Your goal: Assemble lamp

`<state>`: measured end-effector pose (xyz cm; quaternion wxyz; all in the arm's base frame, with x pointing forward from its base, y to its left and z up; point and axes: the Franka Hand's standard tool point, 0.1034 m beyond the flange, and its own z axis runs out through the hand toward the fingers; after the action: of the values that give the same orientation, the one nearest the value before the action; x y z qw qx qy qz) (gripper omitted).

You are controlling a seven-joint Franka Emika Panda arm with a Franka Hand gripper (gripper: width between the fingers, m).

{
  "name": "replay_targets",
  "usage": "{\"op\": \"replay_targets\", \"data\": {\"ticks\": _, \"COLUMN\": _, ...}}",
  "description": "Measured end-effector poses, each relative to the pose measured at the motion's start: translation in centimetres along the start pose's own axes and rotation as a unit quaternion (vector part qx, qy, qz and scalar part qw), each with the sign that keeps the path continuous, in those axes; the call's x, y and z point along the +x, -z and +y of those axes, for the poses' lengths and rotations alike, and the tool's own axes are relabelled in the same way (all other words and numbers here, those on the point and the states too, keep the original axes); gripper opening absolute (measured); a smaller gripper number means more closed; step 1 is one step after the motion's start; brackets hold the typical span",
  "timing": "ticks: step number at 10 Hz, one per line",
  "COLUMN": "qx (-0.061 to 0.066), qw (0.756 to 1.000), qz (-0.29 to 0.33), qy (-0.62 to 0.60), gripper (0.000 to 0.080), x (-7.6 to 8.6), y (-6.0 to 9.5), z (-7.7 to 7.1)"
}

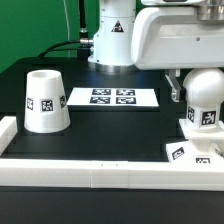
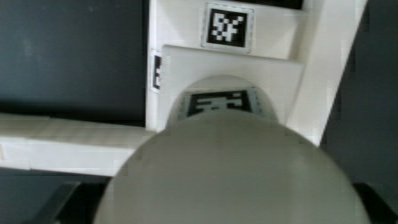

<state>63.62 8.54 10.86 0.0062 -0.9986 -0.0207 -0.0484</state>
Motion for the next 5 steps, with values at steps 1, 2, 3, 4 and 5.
{"op": "replay_targets", "data": {"ticks": 1, "qx": 0.000, "qw": 1.000, "qz": 0.000, "qy": -0.023, "gripper": 0.0577, "x": 0.00, "y": 0.00, "z": 0.04}}
{"op": "replay_targets", "data": {"ticks": 2, "qx": 0.000, "qw": 0.999, "qz": 0.000, "qy": -0.036, "gripper": 0.0577, "x": 0.00, "y": -0.01, "z": 0.06}}
{"op": "replay_targets", "data": {"ticks": 3, "qx": 0.003, "qw": 0.996, "qz": -0.002, "qy": -0.093, "gripper": 0.0577, "x": -0.12, "y": -0.10, "z": 0.06}}
{"op": "replay_targets", "data": {"ticks": 4, "qx": 0.005, "qw": 0.992, "qz": -0.003, "qy": -0.127, "gripper": 0.0577, "x": -0.16, "y": -0.13, "z": 0.07}}
{"op": "replay_targets", "data": {"ticks": 5, "qx": 0.013, "qw": 0.984, "qz": -0.007, "qy": -0.178, "gripper": 0.0577, "x": -0.26, "y": -0.20, "z": 0.06}}
